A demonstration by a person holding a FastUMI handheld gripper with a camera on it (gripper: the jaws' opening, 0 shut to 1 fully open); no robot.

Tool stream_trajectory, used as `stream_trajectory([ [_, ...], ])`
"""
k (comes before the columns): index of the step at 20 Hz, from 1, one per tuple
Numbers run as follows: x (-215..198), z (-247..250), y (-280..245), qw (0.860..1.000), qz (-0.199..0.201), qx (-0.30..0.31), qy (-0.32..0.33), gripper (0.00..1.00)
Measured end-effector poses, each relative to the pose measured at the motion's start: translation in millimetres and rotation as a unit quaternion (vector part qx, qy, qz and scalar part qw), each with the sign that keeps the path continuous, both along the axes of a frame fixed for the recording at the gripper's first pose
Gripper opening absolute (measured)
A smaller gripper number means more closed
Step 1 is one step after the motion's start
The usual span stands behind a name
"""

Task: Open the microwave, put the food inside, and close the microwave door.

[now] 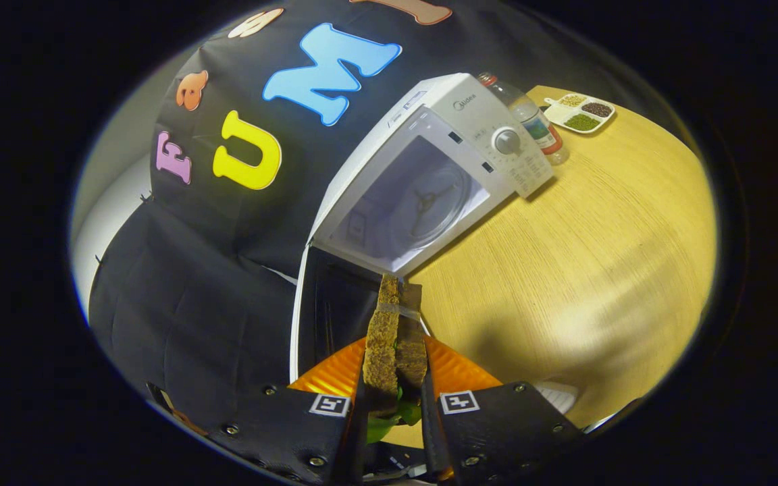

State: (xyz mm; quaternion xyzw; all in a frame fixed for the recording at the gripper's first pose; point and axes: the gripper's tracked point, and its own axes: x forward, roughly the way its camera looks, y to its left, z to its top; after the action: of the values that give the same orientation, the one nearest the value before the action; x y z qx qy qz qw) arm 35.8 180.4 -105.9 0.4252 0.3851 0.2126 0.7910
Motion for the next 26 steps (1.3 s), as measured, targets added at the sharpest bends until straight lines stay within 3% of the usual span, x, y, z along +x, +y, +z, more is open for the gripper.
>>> stream_trajectory([
  [11, 93.2, -22.2, 33.1, 0.997, -0.063, 0.003, -0.039, 0.34],
  [17, 153.0, -43.9, 40.4, 0.991, -0.116, -0.005, -0.059, 0.34],
  [26, 230.7, -69.2, 58.6, 0.983, -0.161, 0.003, -0.091, 0.34],
])
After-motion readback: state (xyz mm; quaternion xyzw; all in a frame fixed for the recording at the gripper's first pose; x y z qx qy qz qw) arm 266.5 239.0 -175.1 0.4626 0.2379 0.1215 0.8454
